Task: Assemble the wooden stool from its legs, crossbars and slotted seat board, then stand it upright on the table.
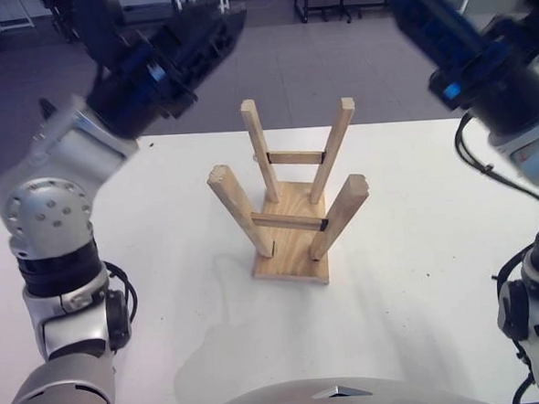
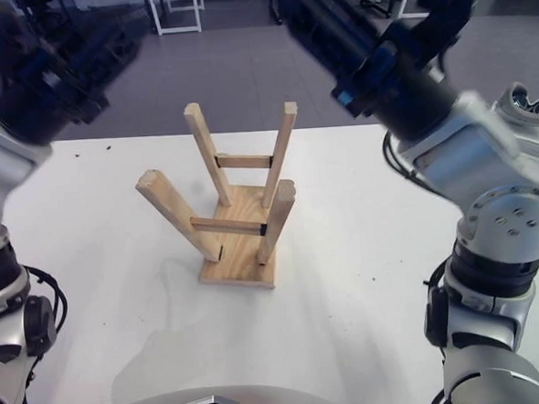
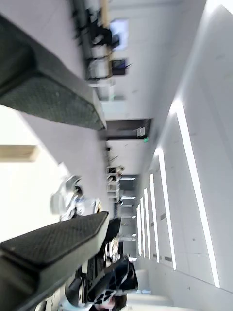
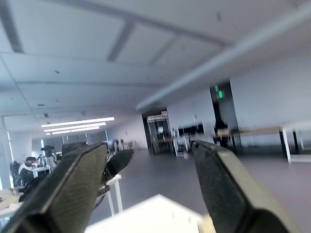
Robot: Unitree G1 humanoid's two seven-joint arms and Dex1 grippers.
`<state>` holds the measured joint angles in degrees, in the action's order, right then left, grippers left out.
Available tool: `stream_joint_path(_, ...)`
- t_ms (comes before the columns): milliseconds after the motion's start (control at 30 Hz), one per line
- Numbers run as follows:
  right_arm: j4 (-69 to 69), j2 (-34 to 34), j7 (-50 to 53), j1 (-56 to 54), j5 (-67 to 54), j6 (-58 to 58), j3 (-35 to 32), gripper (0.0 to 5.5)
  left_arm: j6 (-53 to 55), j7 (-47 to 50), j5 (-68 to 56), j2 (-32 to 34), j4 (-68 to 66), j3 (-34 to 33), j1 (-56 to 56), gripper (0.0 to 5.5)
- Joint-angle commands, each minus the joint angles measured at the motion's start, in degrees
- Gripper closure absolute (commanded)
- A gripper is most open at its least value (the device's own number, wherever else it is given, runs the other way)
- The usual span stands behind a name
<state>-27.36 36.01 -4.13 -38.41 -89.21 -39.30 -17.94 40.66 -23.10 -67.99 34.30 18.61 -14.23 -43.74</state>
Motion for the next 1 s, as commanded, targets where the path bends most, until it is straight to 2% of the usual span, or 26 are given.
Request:
stream_joint_path(33, -1.35, -1.0, -0.42, 7.55, 3.44, -3.12, 6.18, 2.29, 1.0, -2.97, 4.47, 0.17, -0.51, 3.12, 6.15, 2.43)
stream_joint_path(100, -1.0, -1.39, -1.82, 16.35, 10.68, -4.9, 12.59, 2.29, -0.57, -5.5, 9.35, -1.69, -2.7, 7.05, 13.8, 2.43)
stream_joint_path(167, 0.94, -1.42, -5.03, 24.62, 18.45, -4.71, 17.53, 2.29, -5.6, -9.43, 19.82, -2.65, -6.31, 16.44, 23.08, 2.43)
stream_joint_path(233, 2.37, -2.12, -6.87, 27.02, 21.73, -3.89, 18.03, 2.29, -9.85, -12.12, 26.48, -3.96, -8.05, 22.38, 28.45, 2.43)
stream_joint_path(267, 2.42, -2.74, -7.02, 25.83, 21.32, -3.28, 16.9, 2.29, -10.97, -12.29, 27.06, -4.73, -8.15, 22.37, 28.23, 2.43)
stream_joint_path(333, 1.77, -3.69, -7.37, 23.27, 20.39, -1.98, 15.13, 2.29, -11.58, -10.92, 24.64, -5.71, -6.94, 19.13, 25.82, 2.43)
stream_joint_path(467, -0.78, -5.83, -6.63, 19.67, 14.4, 0.71, 9.05, 2.29, -8.85, -4.86, 11.37, -5.97, -0.01, 7.33, 20.45, 2.43)
stream_joint_path(567, 2.55, -4.72, -6.6, 15.99, 14.17, 2.08, 4.05, 2.29, -7.53, -0.37, 2.9, -3.73, 0.16, -2.43, 14.45, 2.43)
stream_joint_path(667, 3.76, -0.43, -13.28, 18.69, 23.57, 2.2, 6.61, 2.29, -8.15, -2.02, 3.17, 2.28, -6.27, -11.75, 15.07, 2.43)
stream_joint_path(733, 4.49, 4.48, -19.92, 23.77, 38.73, 4.71, 18.05, 2.29, -11.04, -6.95, 11.56, 5.81, -10.88, -12.37, 22.87, 2.43)
stream_joint_path(767, 2.19, 4.92, -23.07, 25.31, 42.03, 5.11, 22.63, 2.29, -12.97, -9.51, 14.79, 6.43, -13.08, -12.79, 26.83, 2.43)
stream_joint_path(867, -6.67, -1.26, -25.39, 23.03, 40.85, 3.26, 30.17, 2.29, -17.36, -13.52, 20.74, 6.7, -21.15, -16.7, 36.6, 2.43)
stream_joint_path(933, -8.16, -4.29, -23.31, 20.45, 40.33, 2.87, 29.26, 2.29, -20.05, -17.27, 25.88, 7.55, -22.95, -15.42, 43.08, 2.43)
stream_joint_path(1000, -6.6, -3.47, -19.94, 15.38, 39.56, 3.0, 21.13, 2.29, -21.65, -20.29, 31.61, 8.15, -19.19, -10.75, 50.11, 2.43)
